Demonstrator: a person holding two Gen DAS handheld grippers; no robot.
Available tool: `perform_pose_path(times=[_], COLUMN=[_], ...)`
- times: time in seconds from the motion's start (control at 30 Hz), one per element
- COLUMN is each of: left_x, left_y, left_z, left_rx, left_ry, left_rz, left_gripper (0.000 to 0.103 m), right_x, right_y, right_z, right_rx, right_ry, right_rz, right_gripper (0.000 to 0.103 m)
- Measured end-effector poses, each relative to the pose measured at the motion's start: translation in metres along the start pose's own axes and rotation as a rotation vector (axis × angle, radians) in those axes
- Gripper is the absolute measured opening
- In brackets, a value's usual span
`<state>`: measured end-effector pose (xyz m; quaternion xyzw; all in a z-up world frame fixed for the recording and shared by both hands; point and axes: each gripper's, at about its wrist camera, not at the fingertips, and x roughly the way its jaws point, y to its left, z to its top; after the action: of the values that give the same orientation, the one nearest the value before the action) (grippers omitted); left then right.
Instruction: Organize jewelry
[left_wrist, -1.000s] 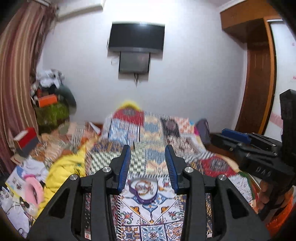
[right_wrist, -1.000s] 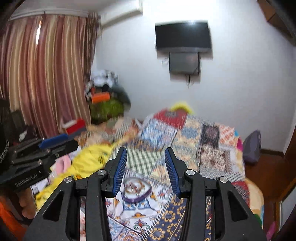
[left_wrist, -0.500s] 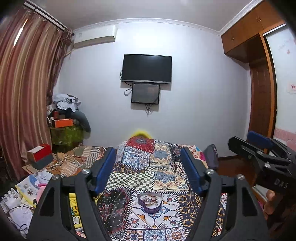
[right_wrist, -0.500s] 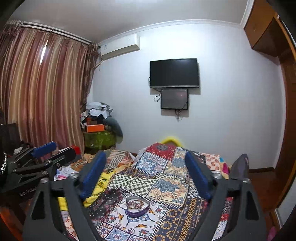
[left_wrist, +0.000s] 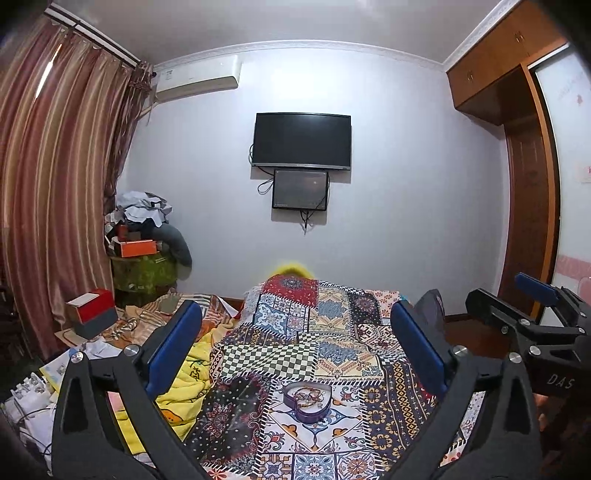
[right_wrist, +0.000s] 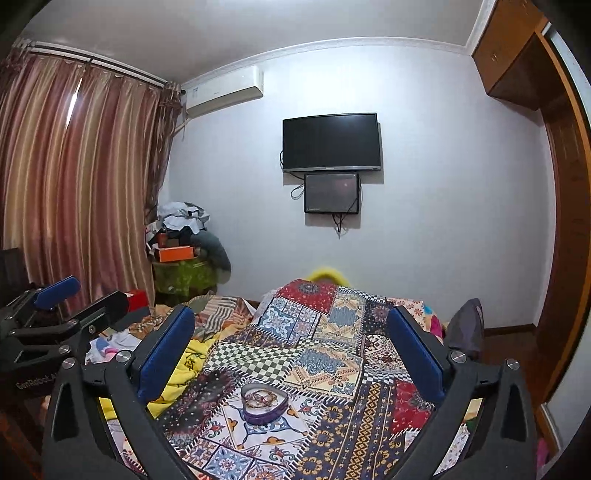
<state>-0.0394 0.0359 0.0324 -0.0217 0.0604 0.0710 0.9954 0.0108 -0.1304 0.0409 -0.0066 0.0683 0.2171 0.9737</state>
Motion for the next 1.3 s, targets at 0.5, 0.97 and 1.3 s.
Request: perform_pose_path(times=[0.5, 0.97, 1.3], left_x=[0.002, 0.007, 0.008], left_y=[-0.009, -0.01, -0.01], left_z=[-0.001, -0.003, -0.003], left_rx=[0.017, 0.008, 0.01], left_ry=[0.006, 0.02, 0.023], left_rz=[0.013, 0.022, 0.015], left_gripper=[0.102, 0.103, 0.102], right_x=[-0.005, -0.007, -0.007], right_y=[-0.001, -0.002, -0.006], right_z=[0.0, 0.001, 0.002], right_rx=[-0.004, -0.003, 0.004], right_ry=[0.008, 0.014, 0.019], right_rz=[-0.008, -0.011, -0.012], right_gripper=[0.103, 0.103, 0.103])
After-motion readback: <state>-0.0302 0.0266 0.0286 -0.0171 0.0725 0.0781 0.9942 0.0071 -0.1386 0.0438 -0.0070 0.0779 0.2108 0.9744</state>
